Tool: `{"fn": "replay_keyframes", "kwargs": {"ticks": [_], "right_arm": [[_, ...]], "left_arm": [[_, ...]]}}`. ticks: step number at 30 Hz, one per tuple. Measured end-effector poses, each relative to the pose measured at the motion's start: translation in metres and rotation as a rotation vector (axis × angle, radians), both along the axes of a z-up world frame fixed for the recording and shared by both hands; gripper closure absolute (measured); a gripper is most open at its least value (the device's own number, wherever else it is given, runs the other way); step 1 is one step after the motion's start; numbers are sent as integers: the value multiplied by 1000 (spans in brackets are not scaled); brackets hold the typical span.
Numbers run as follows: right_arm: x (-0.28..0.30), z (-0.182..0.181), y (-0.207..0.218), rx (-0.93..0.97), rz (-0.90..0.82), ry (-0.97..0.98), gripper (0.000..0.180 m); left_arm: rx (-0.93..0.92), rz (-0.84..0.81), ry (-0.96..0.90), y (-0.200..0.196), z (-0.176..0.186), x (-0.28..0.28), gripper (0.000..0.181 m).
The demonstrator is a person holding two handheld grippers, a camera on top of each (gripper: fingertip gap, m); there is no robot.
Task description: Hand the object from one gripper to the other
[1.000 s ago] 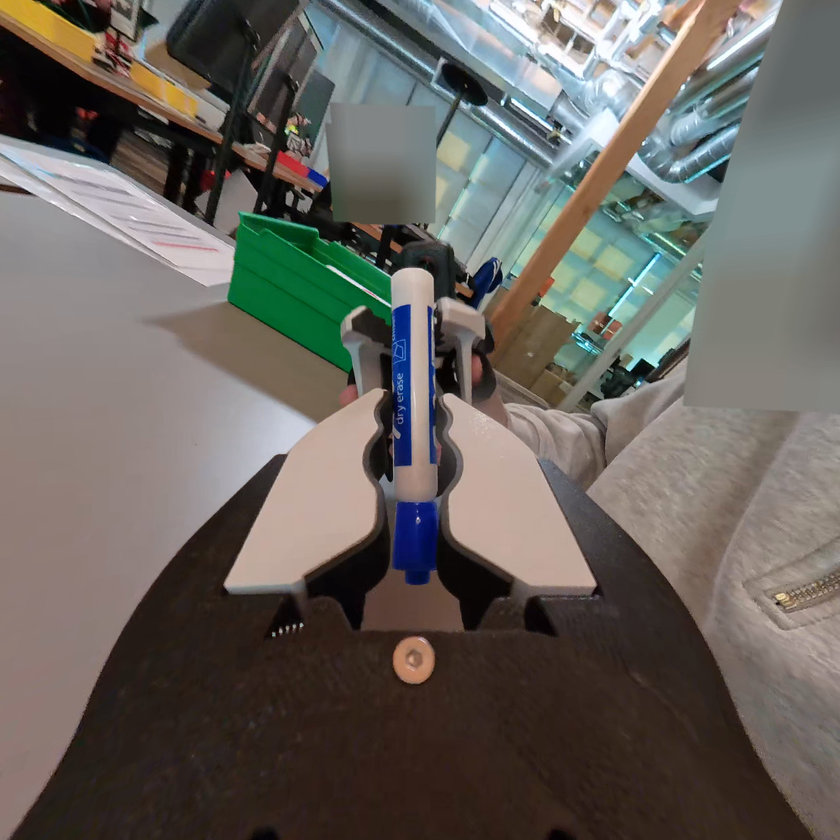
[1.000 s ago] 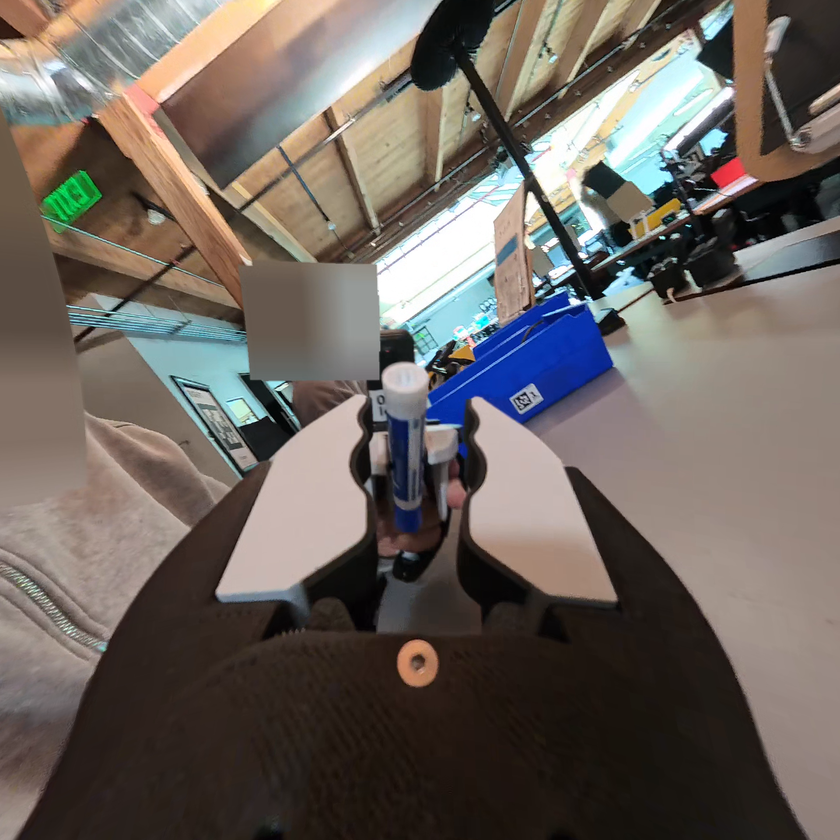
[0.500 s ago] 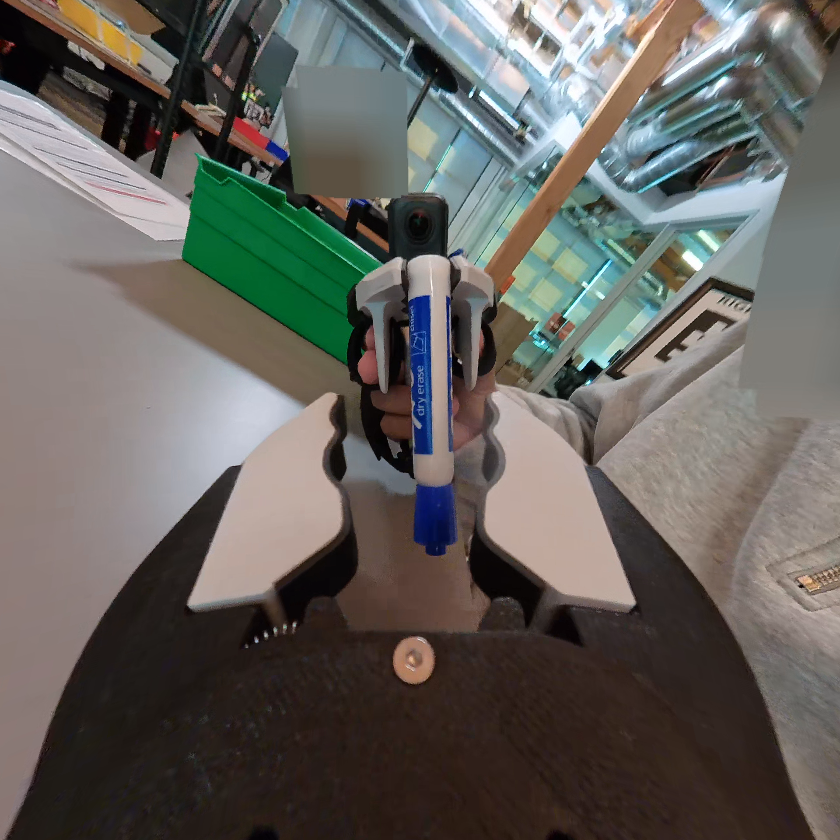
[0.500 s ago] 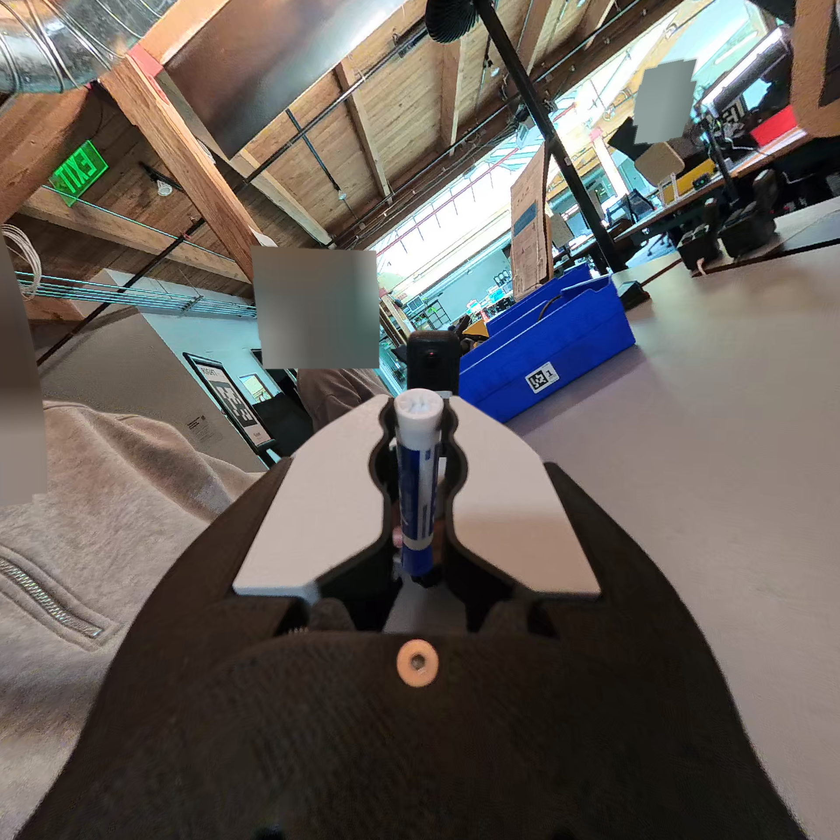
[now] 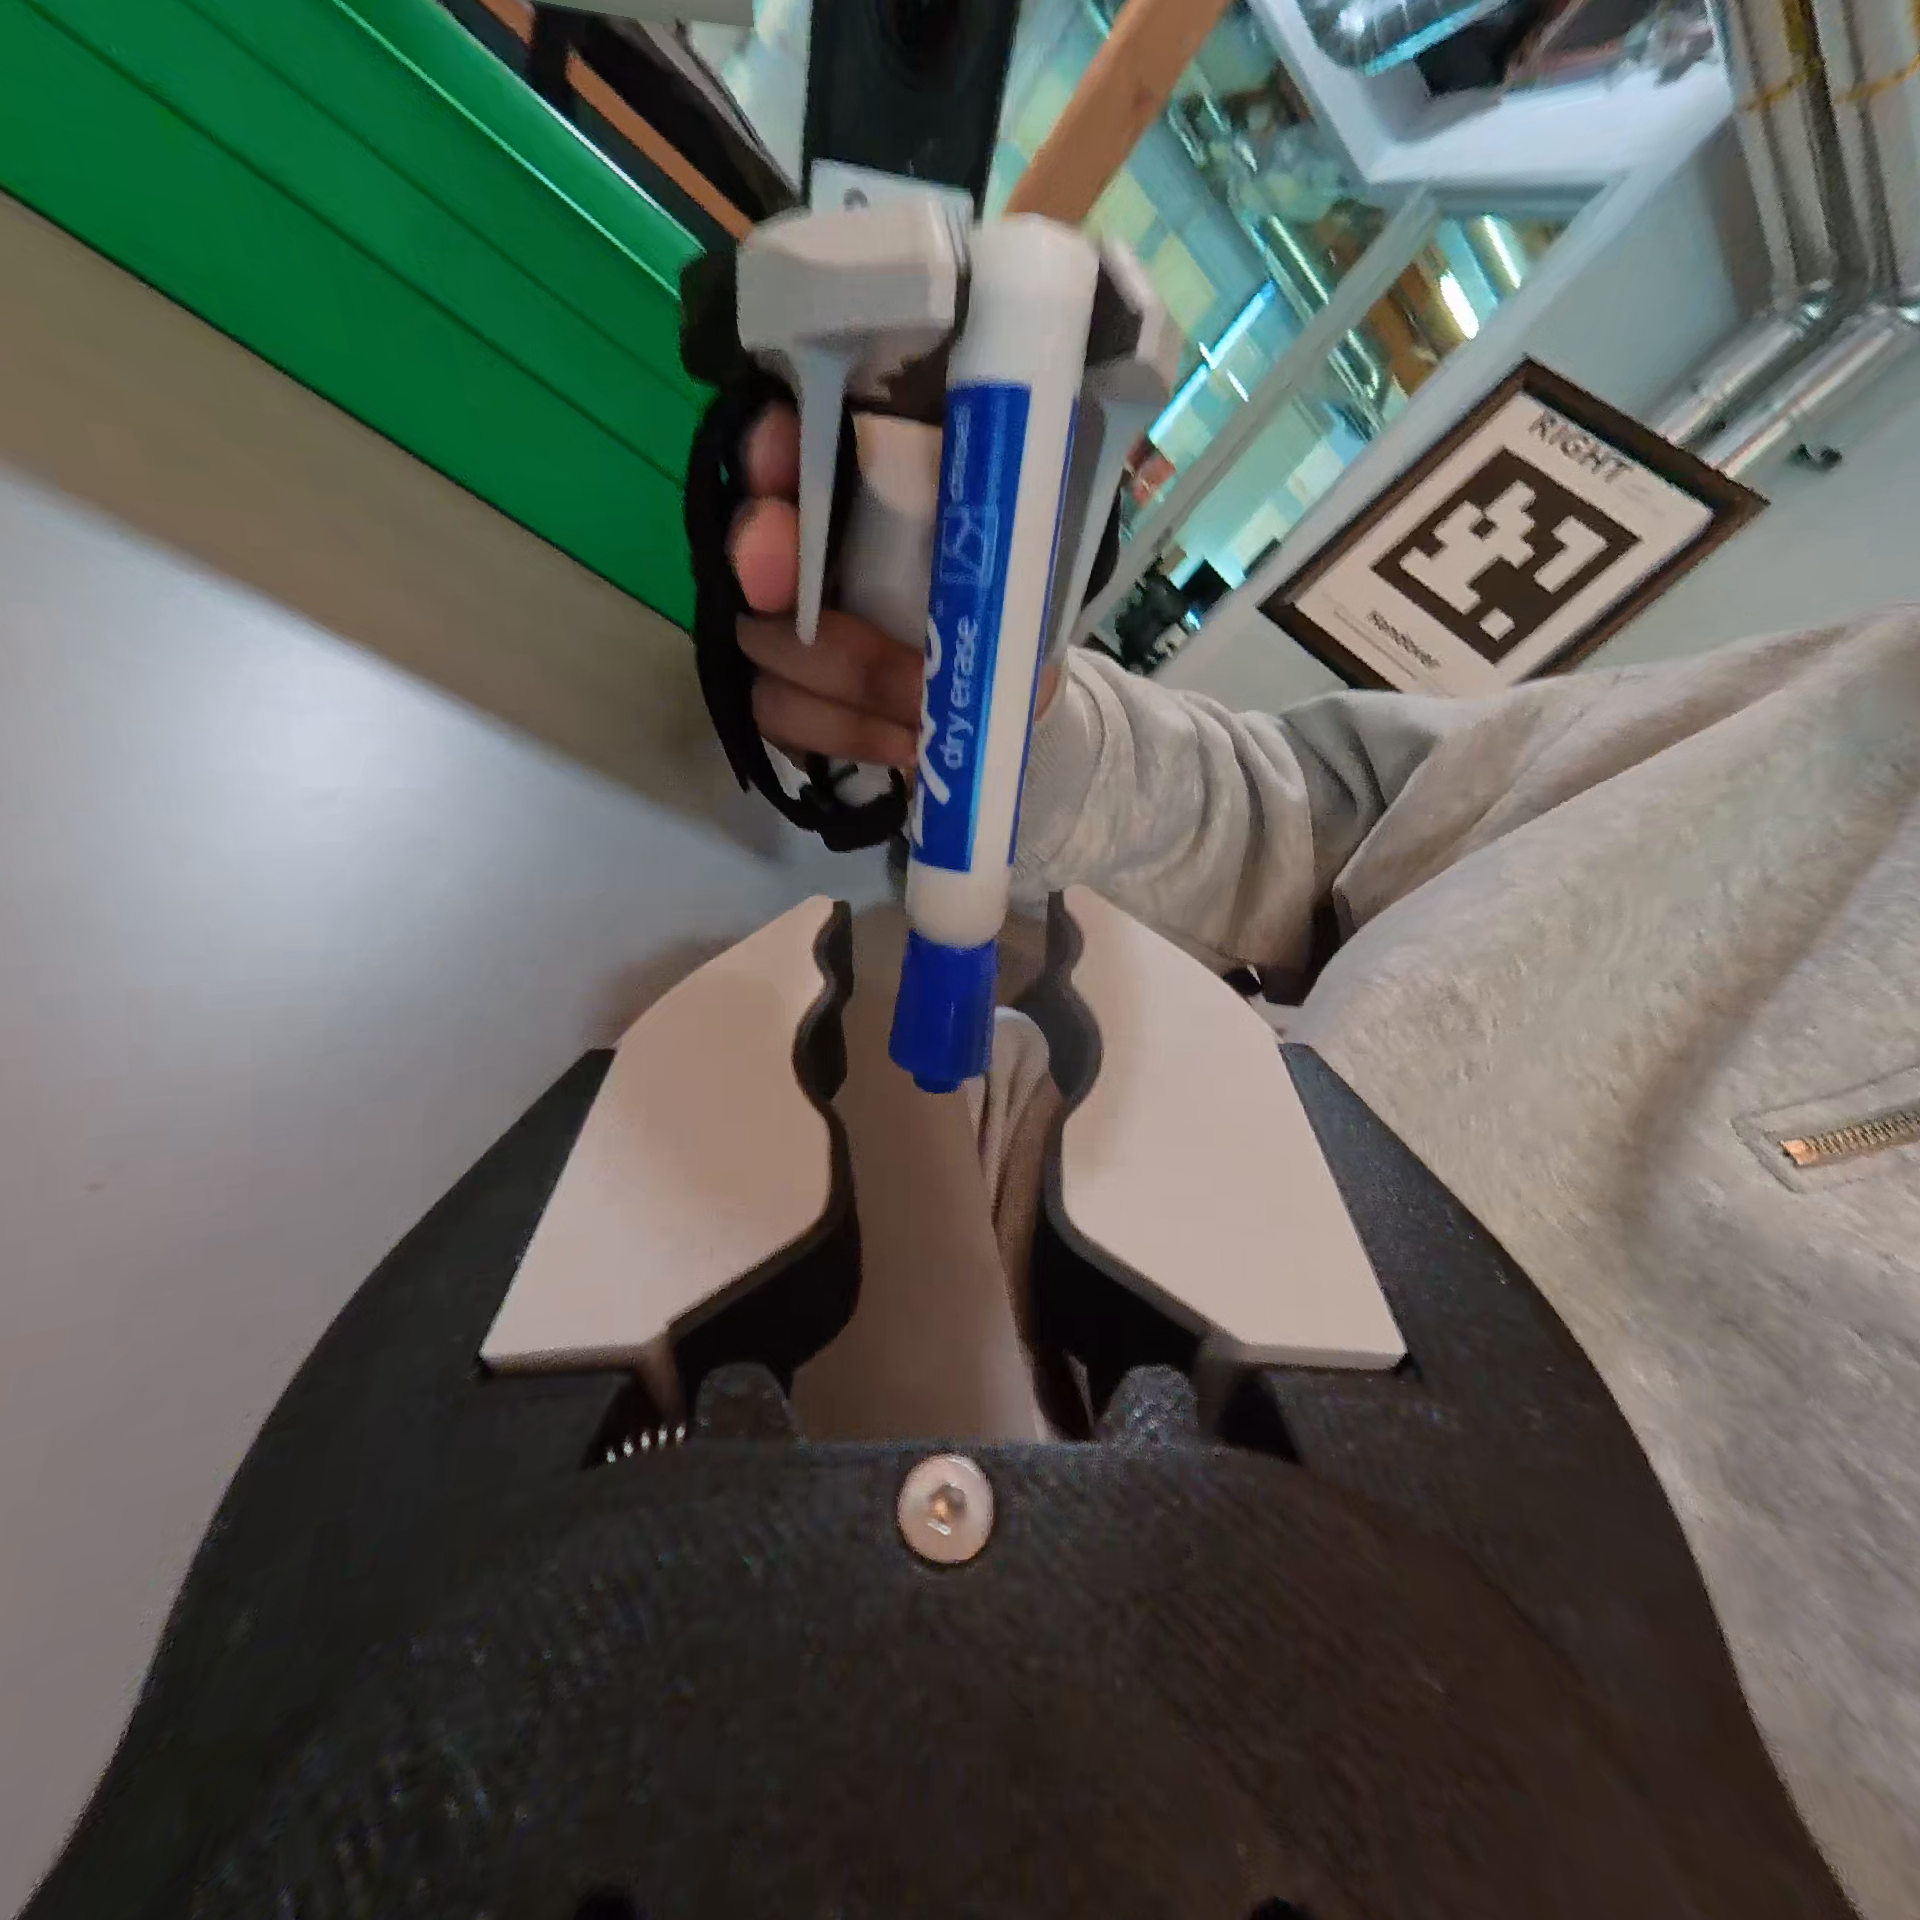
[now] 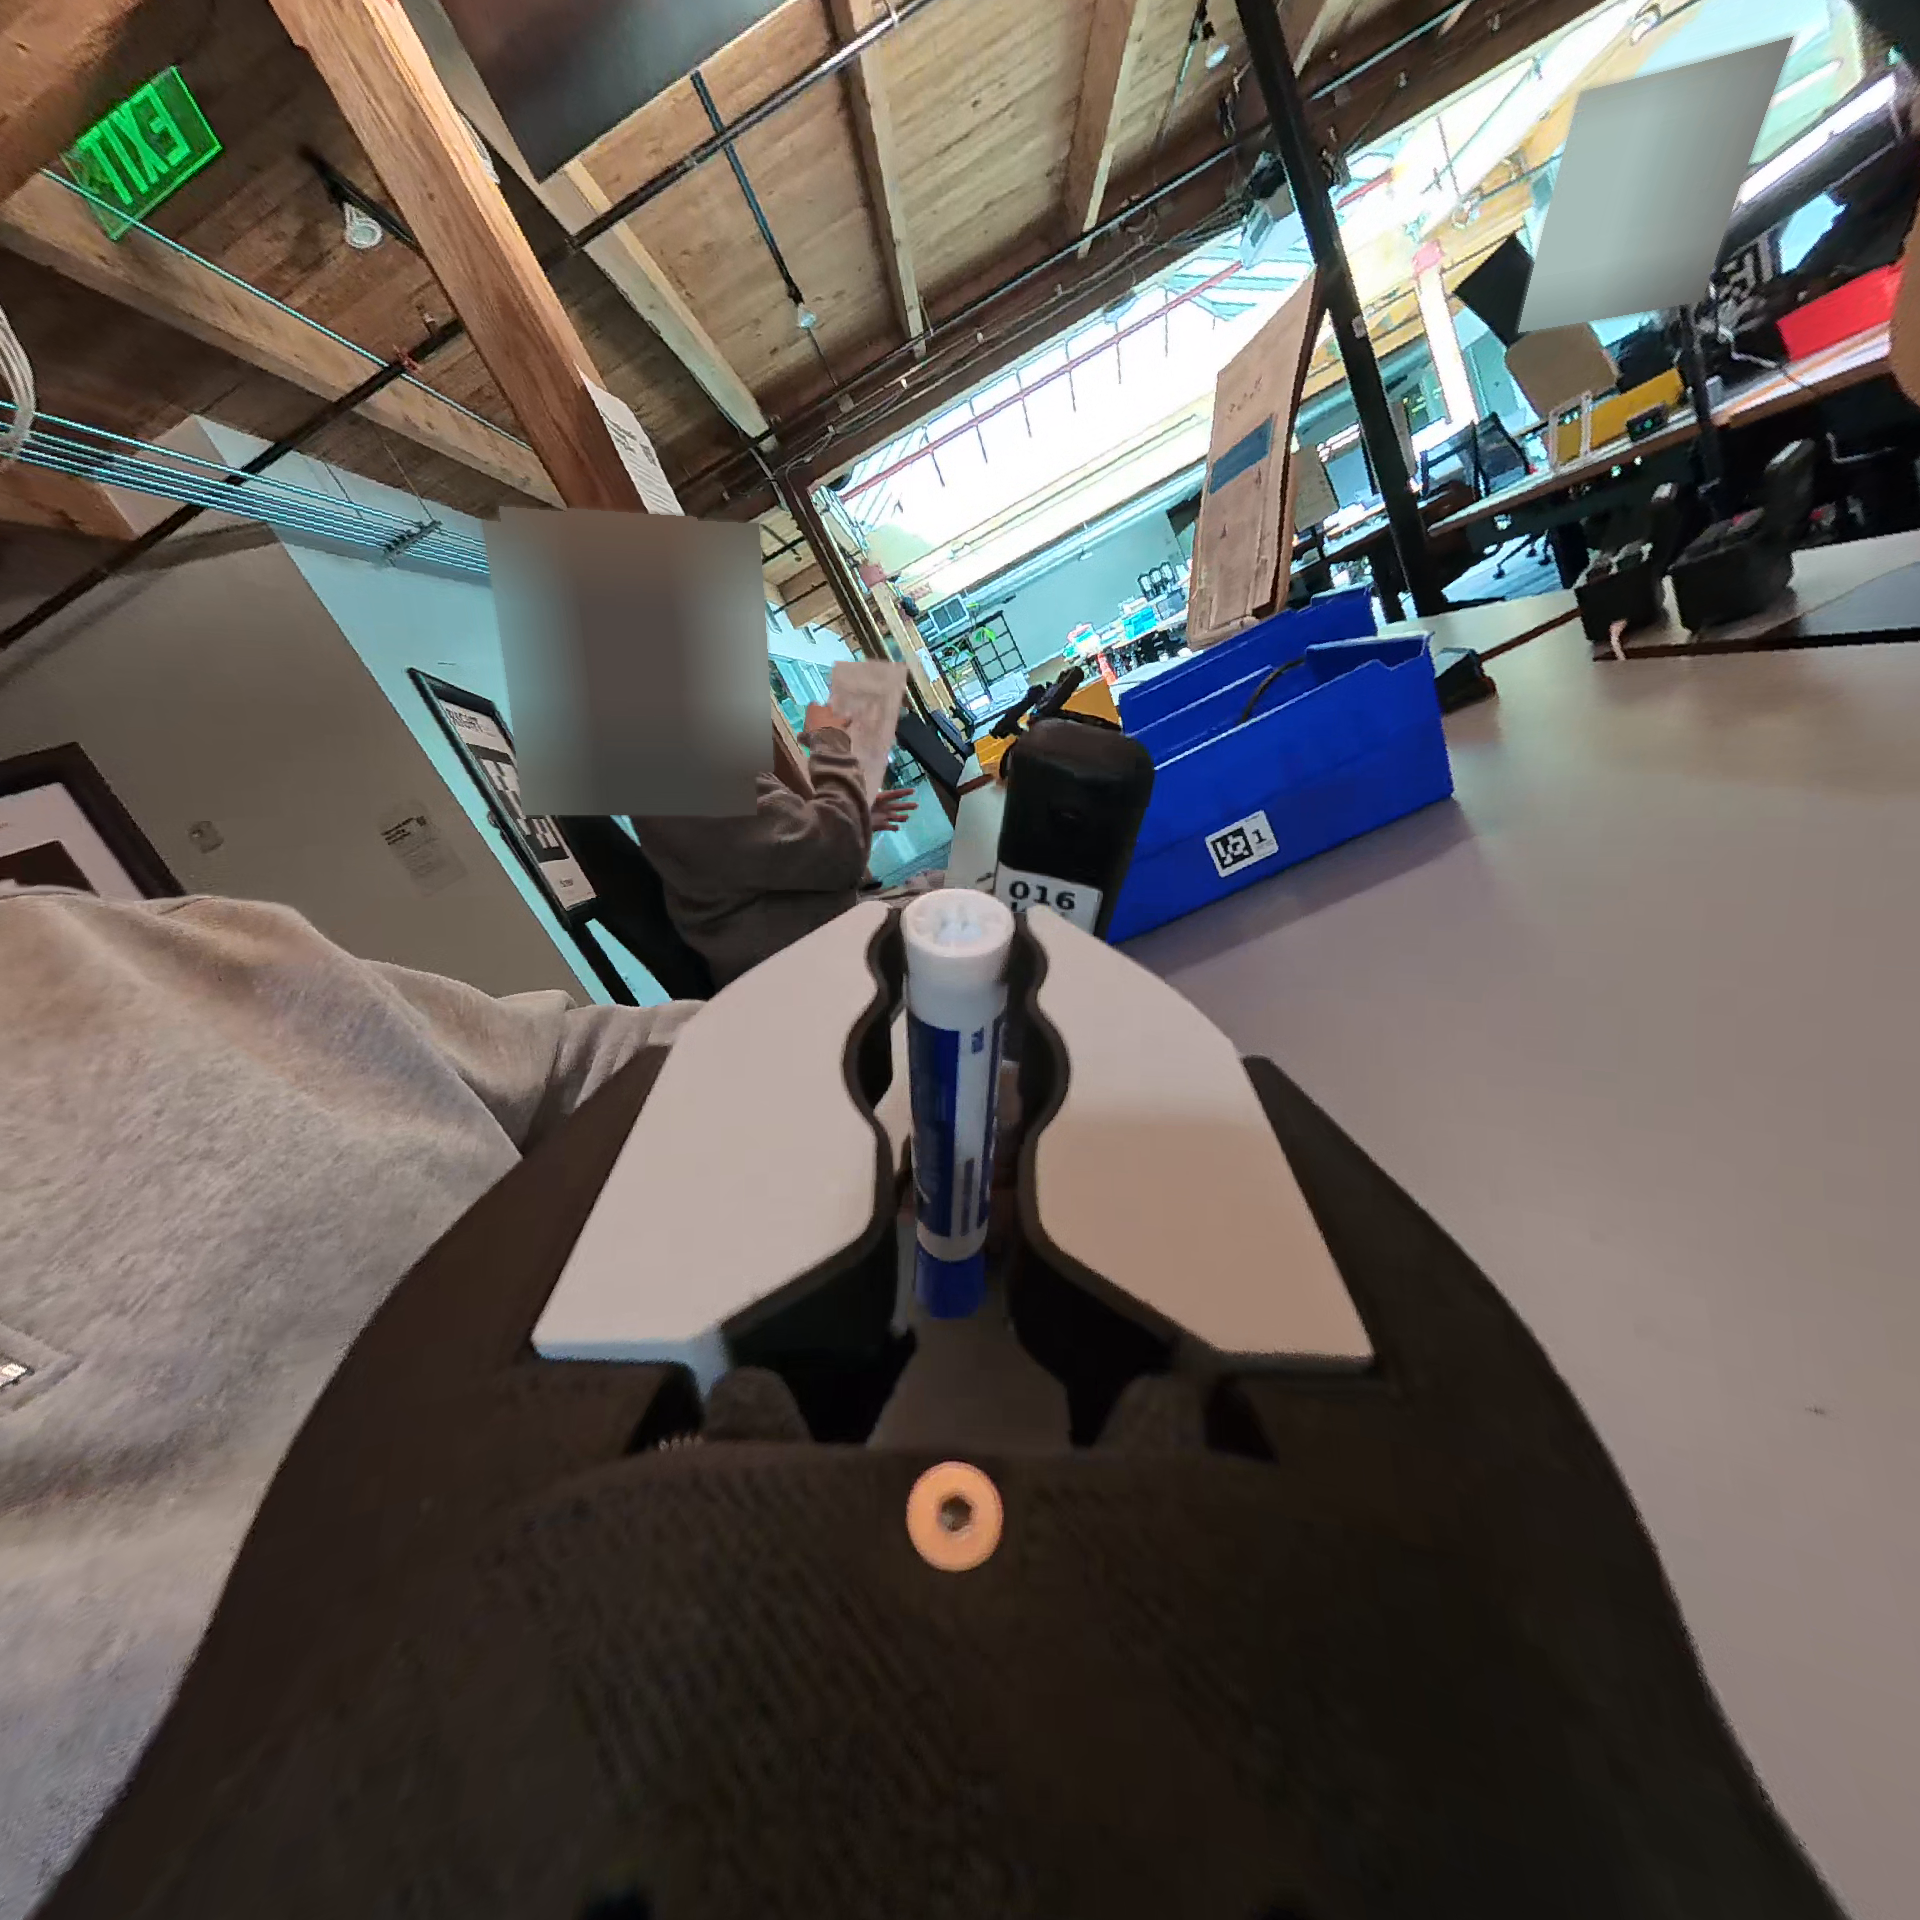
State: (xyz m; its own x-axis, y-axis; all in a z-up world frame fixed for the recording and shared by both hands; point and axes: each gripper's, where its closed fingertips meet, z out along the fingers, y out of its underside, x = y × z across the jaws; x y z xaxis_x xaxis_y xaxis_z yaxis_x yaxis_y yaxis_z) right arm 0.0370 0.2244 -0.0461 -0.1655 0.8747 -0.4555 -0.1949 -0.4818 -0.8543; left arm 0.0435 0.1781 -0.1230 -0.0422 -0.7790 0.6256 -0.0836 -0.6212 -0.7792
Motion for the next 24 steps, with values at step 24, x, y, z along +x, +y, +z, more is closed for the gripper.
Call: {"fn": "replay_keyframes", "kwargs": {"ticks": [24], "right_arm": [[-43,-2,-3,8,57,76,133]], "left_arm": [[118,303,-137,18,23,-39,161]]}}
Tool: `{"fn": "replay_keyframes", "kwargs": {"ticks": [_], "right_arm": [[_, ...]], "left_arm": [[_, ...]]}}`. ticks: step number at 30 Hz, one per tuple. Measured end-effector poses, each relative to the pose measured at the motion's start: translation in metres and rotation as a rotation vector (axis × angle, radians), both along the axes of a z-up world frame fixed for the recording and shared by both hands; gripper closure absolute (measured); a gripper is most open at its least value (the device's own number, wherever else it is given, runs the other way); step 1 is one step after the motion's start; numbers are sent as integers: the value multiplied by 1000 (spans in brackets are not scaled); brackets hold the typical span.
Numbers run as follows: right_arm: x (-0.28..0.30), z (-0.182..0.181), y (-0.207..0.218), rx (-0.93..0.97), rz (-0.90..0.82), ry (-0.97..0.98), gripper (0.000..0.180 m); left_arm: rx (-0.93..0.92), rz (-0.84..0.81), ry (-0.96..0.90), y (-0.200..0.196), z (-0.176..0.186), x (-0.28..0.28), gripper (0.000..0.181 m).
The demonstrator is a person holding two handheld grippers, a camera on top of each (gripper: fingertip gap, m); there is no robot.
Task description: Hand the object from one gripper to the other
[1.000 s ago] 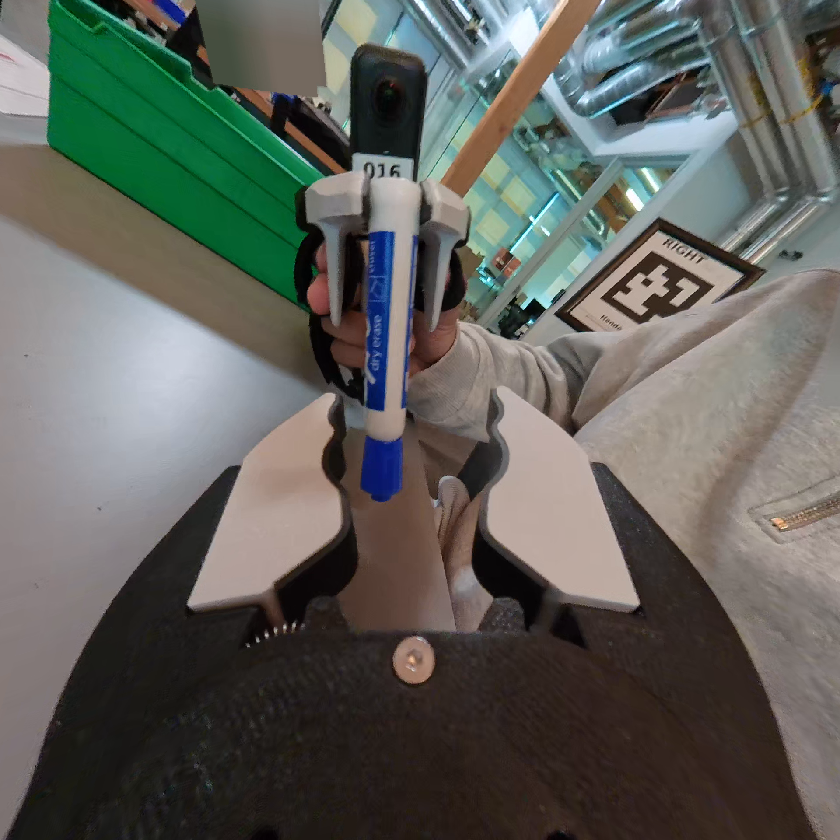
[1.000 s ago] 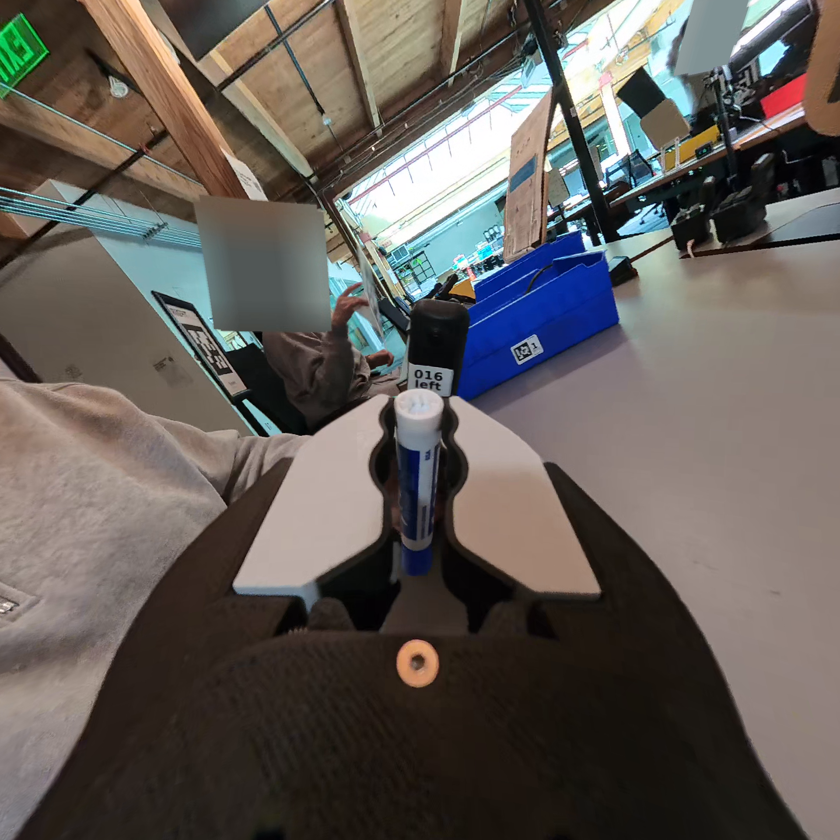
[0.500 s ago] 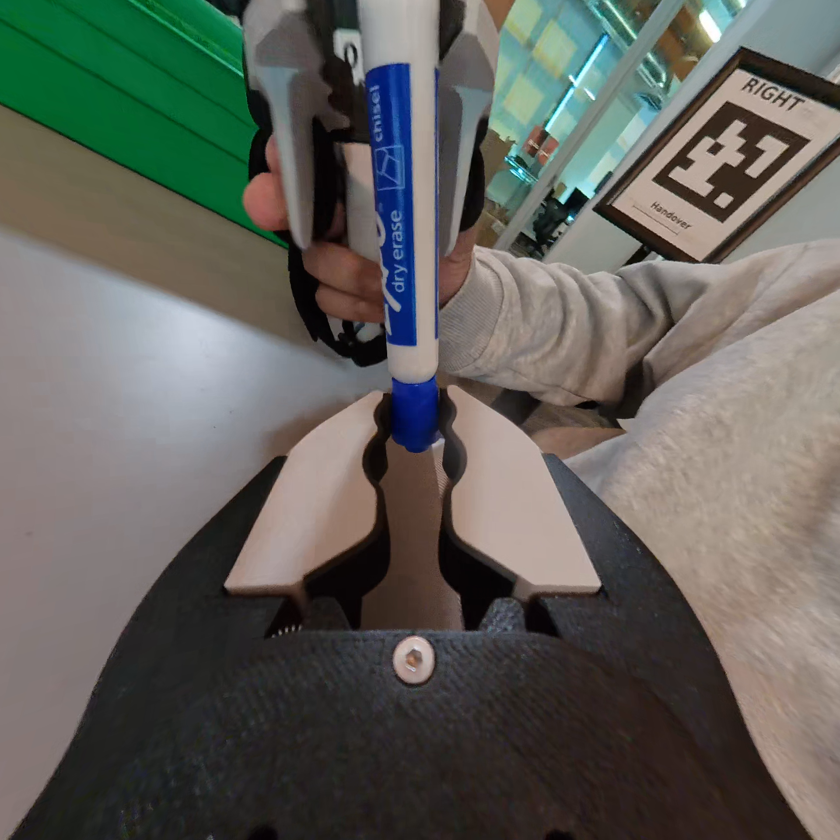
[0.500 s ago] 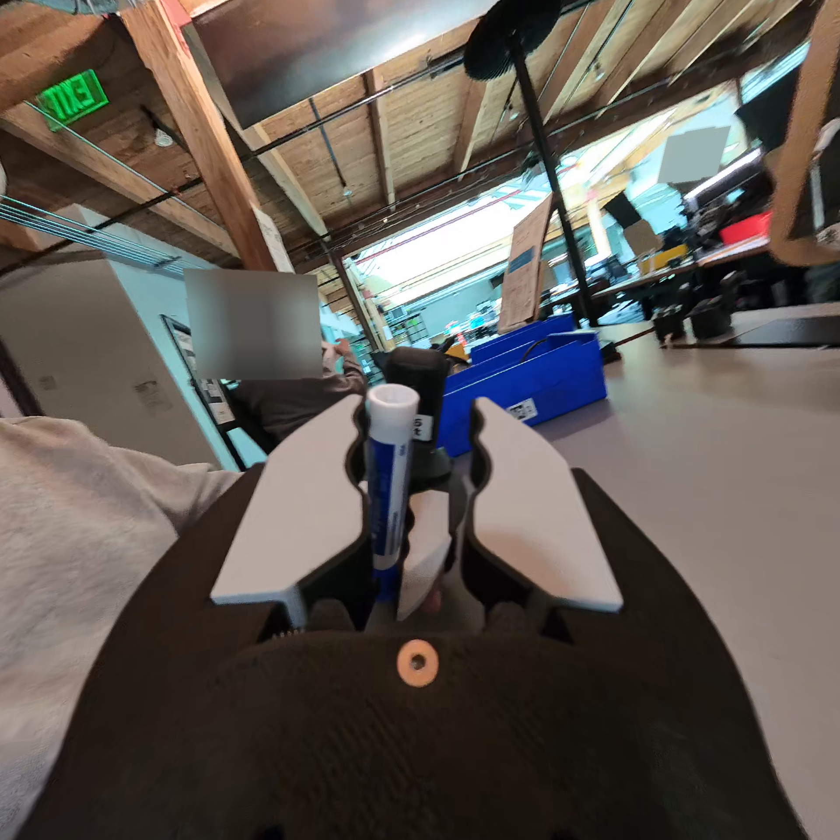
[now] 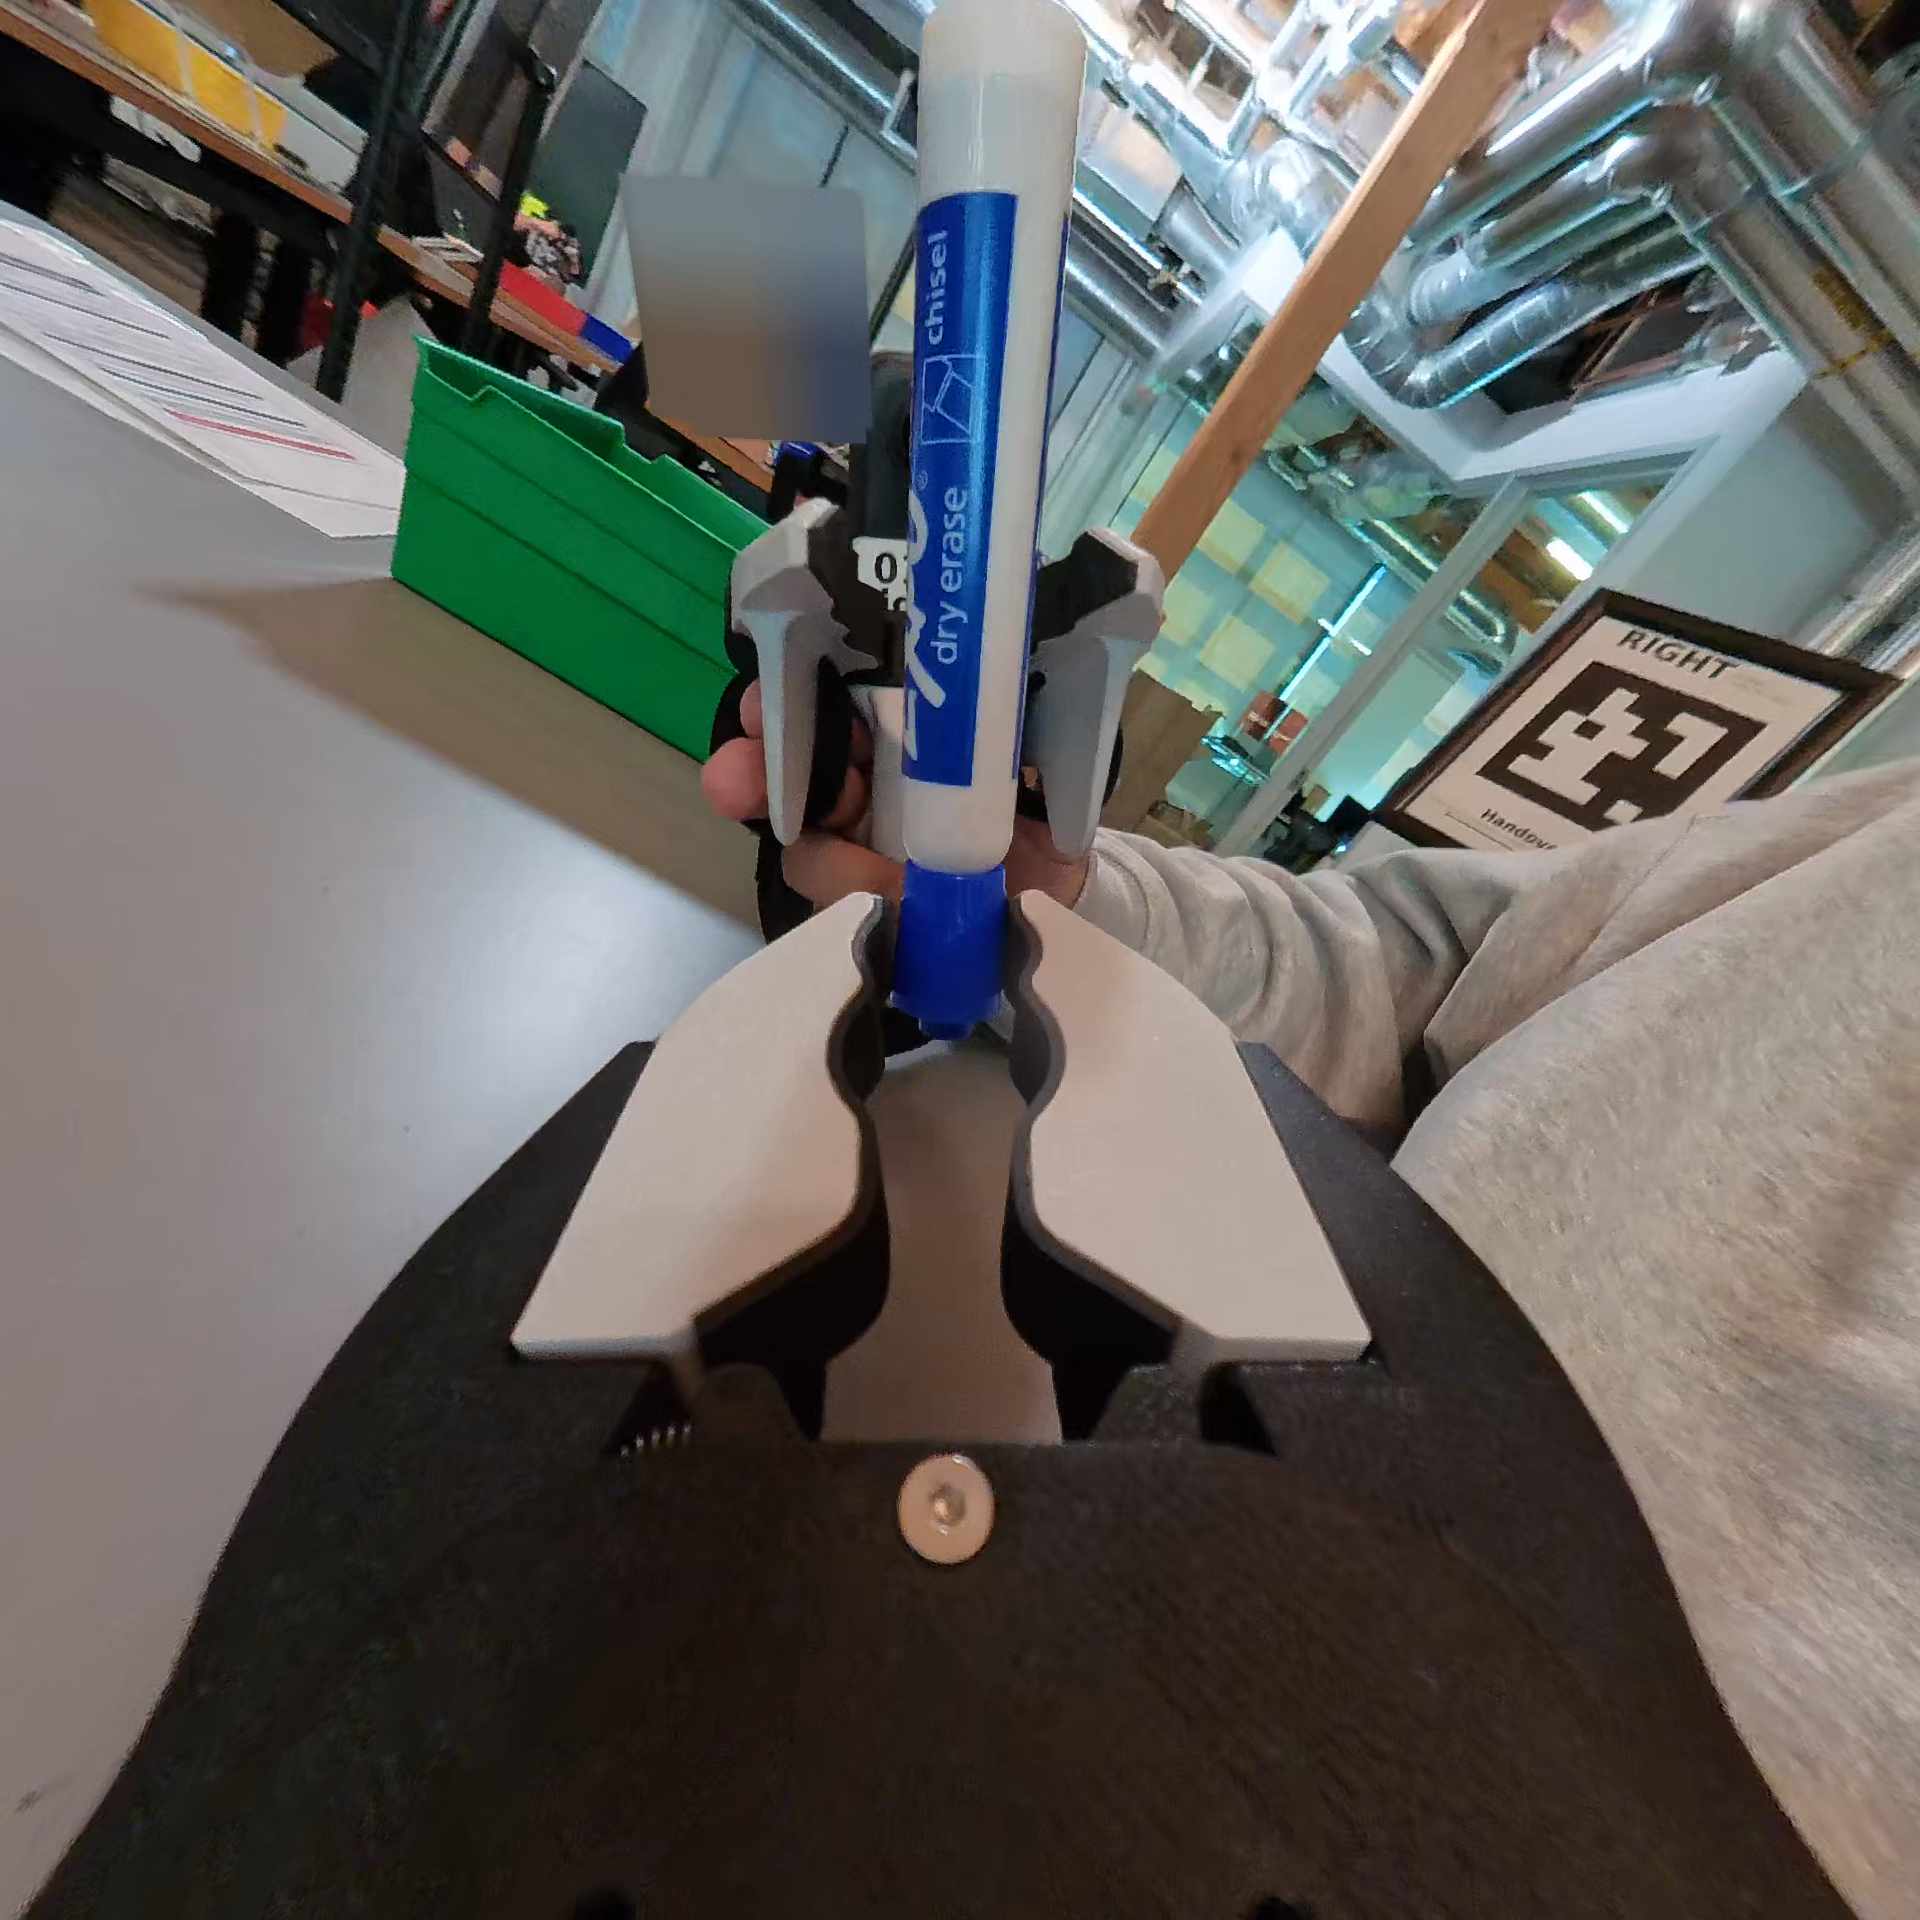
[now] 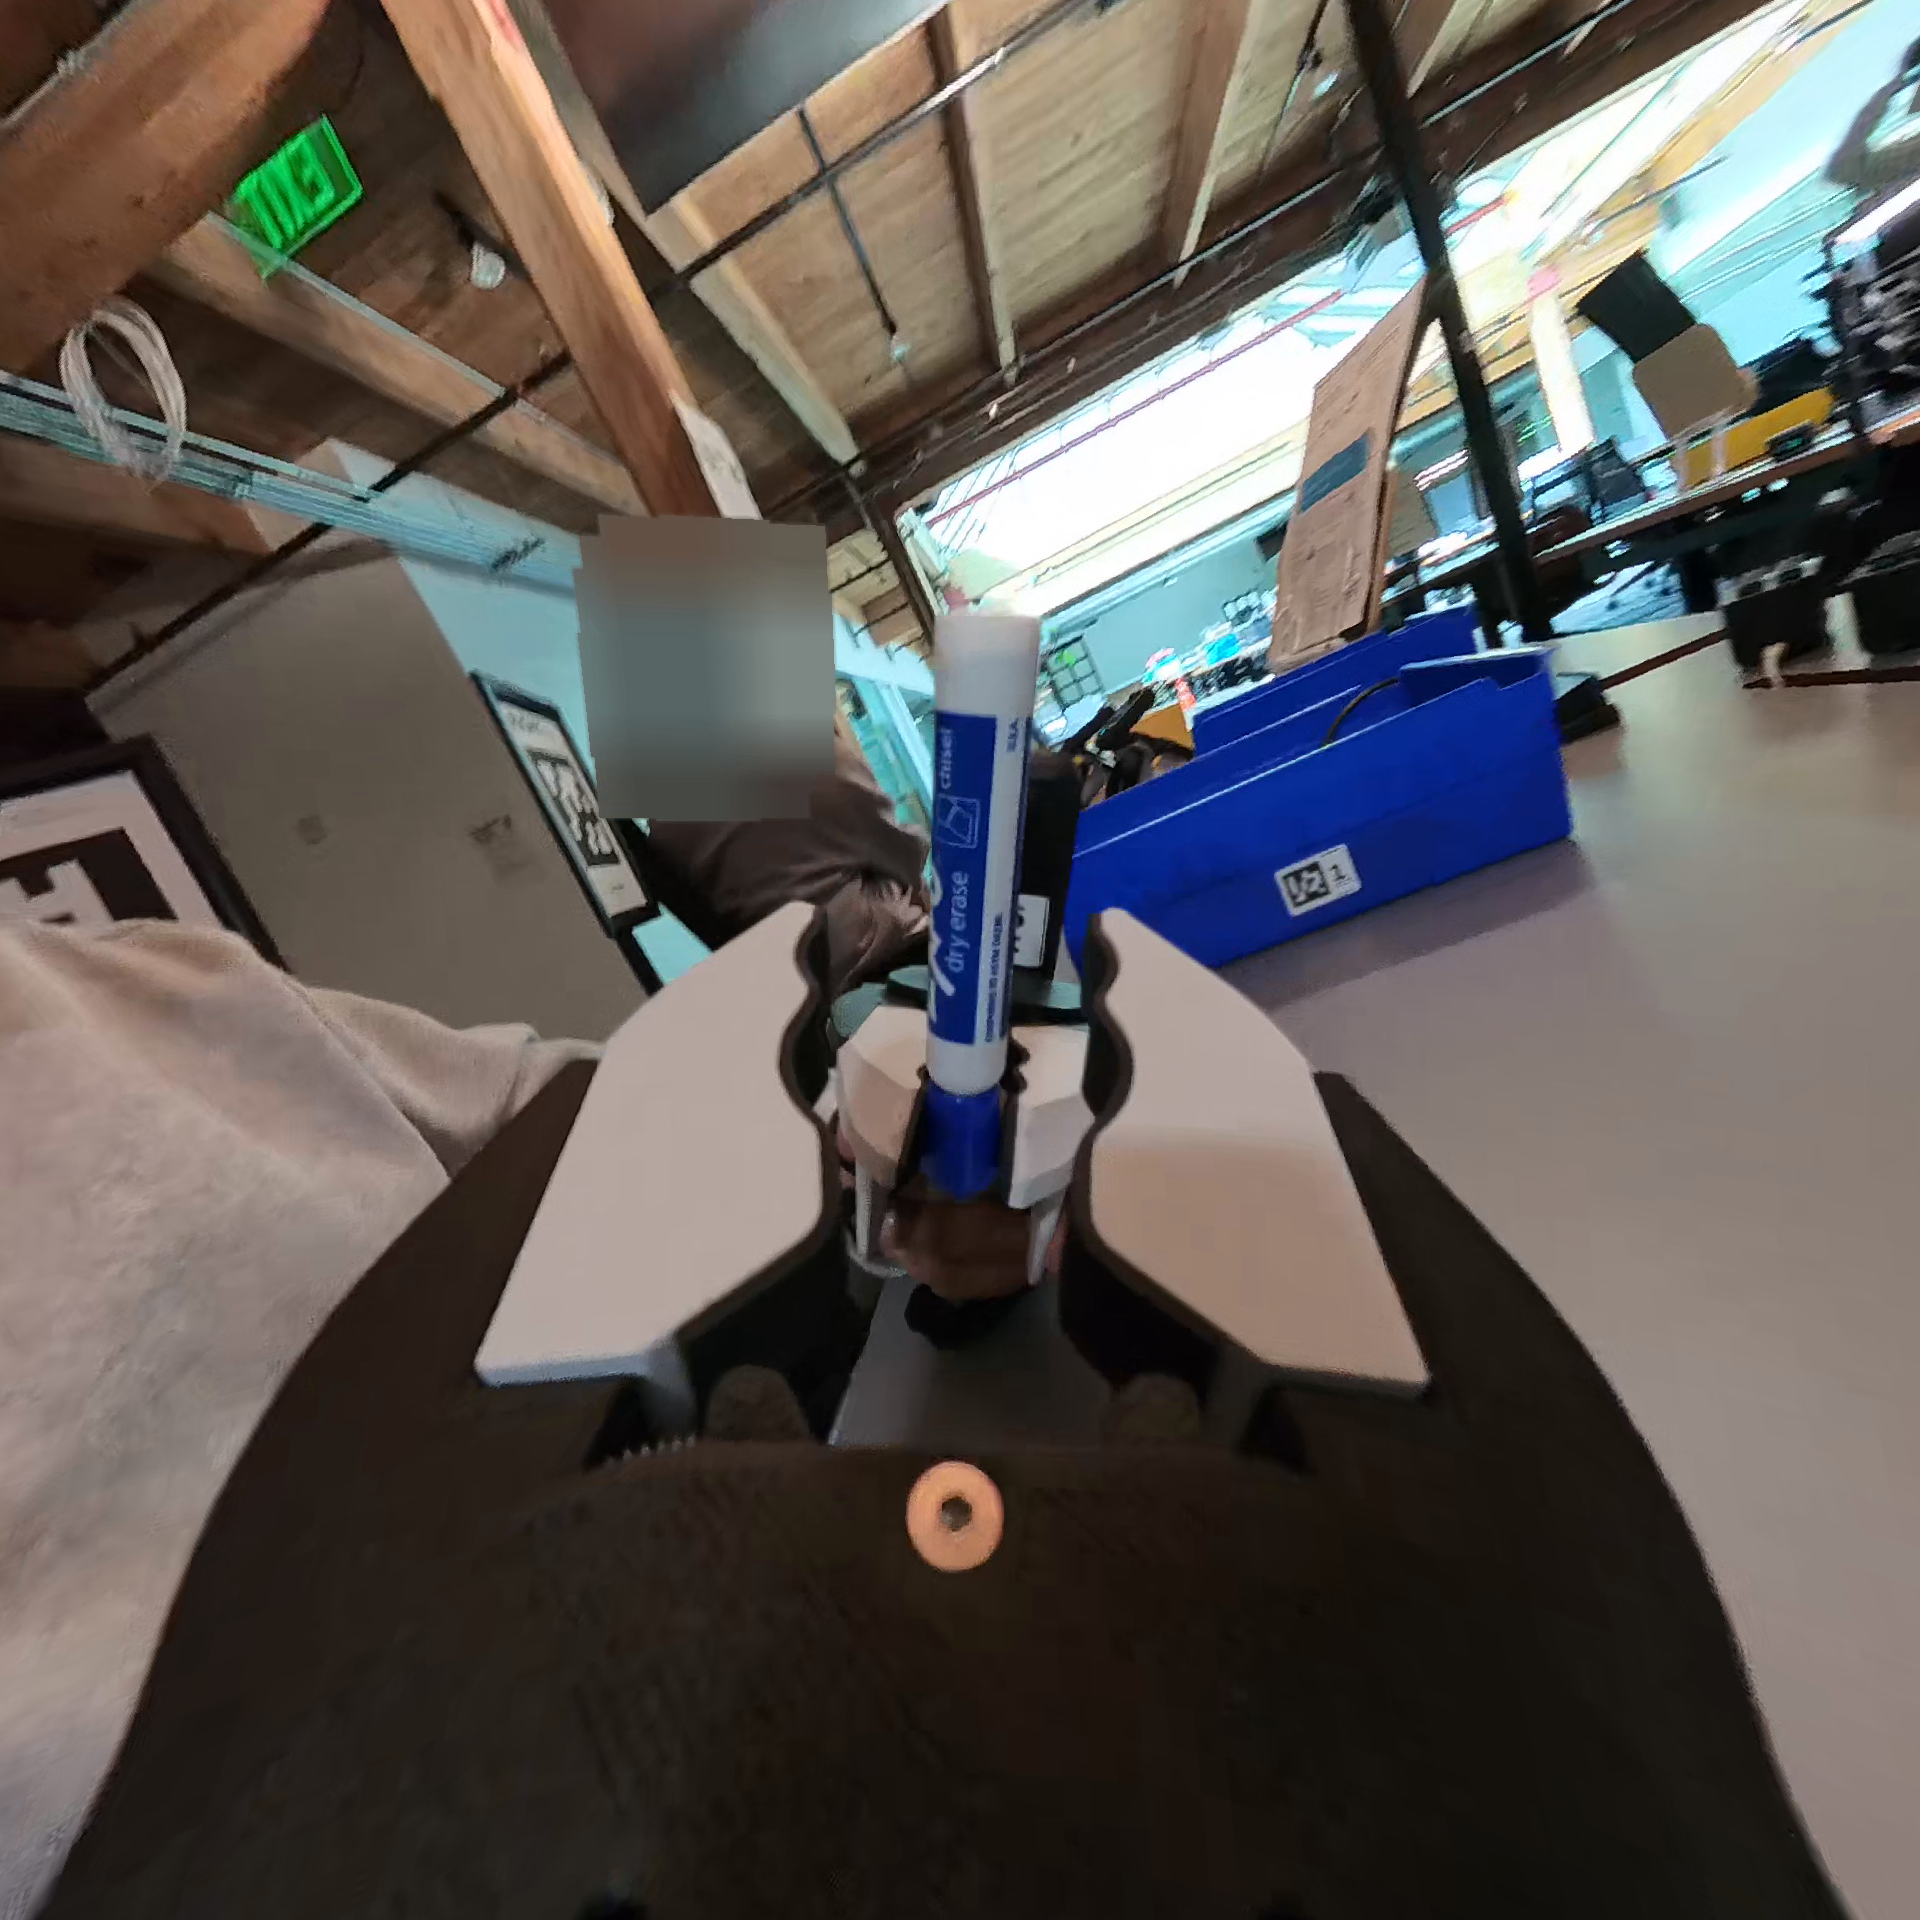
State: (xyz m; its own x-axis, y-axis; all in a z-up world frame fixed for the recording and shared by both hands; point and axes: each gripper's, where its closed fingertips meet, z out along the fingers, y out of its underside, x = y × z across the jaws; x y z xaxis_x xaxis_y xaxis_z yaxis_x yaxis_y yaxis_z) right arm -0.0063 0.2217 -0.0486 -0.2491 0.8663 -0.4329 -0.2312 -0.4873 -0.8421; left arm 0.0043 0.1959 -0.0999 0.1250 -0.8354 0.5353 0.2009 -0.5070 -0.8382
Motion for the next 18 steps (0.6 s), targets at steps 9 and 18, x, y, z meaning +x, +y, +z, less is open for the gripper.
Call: {"fn": "replay_keyframes", "kwargs": {"ticks": [9,18], "right_arm": [[-42,-11,-36,128,180,-94,161],[-49,-13,-21,131,144,-138,160]], "left_arm": [[69,101,51,-17,1,-12,160],[64,205,17,-10,6,-35,120]]}}
